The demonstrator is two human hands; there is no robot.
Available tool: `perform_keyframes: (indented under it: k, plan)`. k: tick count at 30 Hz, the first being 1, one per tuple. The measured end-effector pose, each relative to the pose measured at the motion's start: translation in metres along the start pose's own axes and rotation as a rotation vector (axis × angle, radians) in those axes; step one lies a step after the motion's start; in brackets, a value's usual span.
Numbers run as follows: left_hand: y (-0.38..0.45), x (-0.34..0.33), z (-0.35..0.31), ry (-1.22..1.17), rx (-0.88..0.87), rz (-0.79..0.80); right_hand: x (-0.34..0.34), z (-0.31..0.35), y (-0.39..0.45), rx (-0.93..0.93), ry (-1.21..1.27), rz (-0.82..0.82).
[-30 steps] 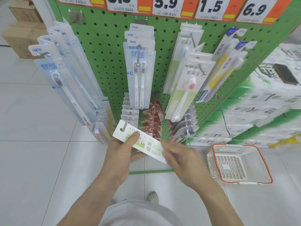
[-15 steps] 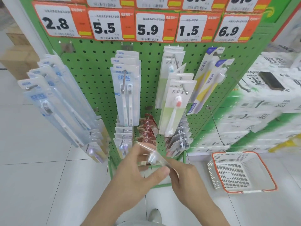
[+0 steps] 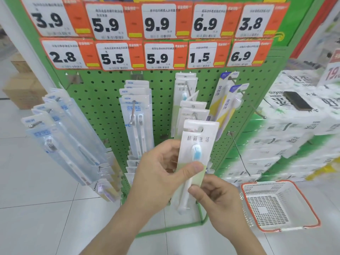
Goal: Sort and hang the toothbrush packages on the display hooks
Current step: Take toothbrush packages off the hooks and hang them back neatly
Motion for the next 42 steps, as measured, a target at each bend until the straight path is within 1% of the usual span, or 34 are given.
perform_keyframes:
  k: [3, 9, 15, 20, 25, 27, 29, 31, 35, 39, 41, 42]
  plan:
    - [0.007, -0.002, -0.003, 0.001, 0.008, -0.028, 0.001, 0.002, 0.002, -0.016, 0.004, -0.010]
    - [0.015, -0.004, 0.000, 0.030, 0.052, -0.020, 0.007, -0.002, 0.002, -0.064, 0.110, 0.043]
    - [0.022, -0.005, 0.002, 0.058, 0.065, -0.035, 0.010, -0.003, 0.007, -0.072, 0.043, 0.023]
    - [0.028, -0.006, 0.001, 0.145, 0.083, -0.090, 0.013, -0.005, 0.013, -0.069, -0.218, -0.002]
    - [0.024, -0.007, 0.001, 0.431, 0.062, -0.256, 0.014, -0.003, 0.024, 0.001, -0.435, -0.068]
    - [0.024, -0.007, -0.002, 0.449, 0.043, -0.282, 0.017, -0.005, 0.030, 0.012, -0.535, -0.091]
    - [0.029, -0.007, -0.006, 0.425, 0.034, -0.264, 0.020, -0.006, 0.038, 0.004, -0.659, -0.068]
    - [0.036, -0.007, -0.012, 0.435, -0.011, -0.240, 0.023, -0.004, 0.045, -0.005, -0.788, -0.019]
    - [0.051, -0.008, -0.026, 0.520, -0.234, -0.171, 0.020, 0.008, 0.058, -0.025, -0.921, 0.019]
    - [0.063, -0.011, -0.022, 0.568, -0.367, -0.112, 0.022, 0.017, 0.066, -0.267, -1.018, 0.140]
    - [0.067, -0.010, -0.019, 0.567, -0.366, -0.114, 0.022, 0.033, 0.070, -0.311, -1.060, 0.157]
    - [0.070, -0.010, -0.018, 0.570, -0.362, -0.114, 0.021, 0.043, 0.073, -0.295, -1.063, 0.127]
Point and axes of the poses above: each hand's wrist, its own y-axis towards the middle knuckle, its own x-axis out of the back of the hand, z = x × y, the point moved 2 cm from there along y, towards the middle knuckle, and after that the axes turned 13 degrees about y, right-handed, at the moved point
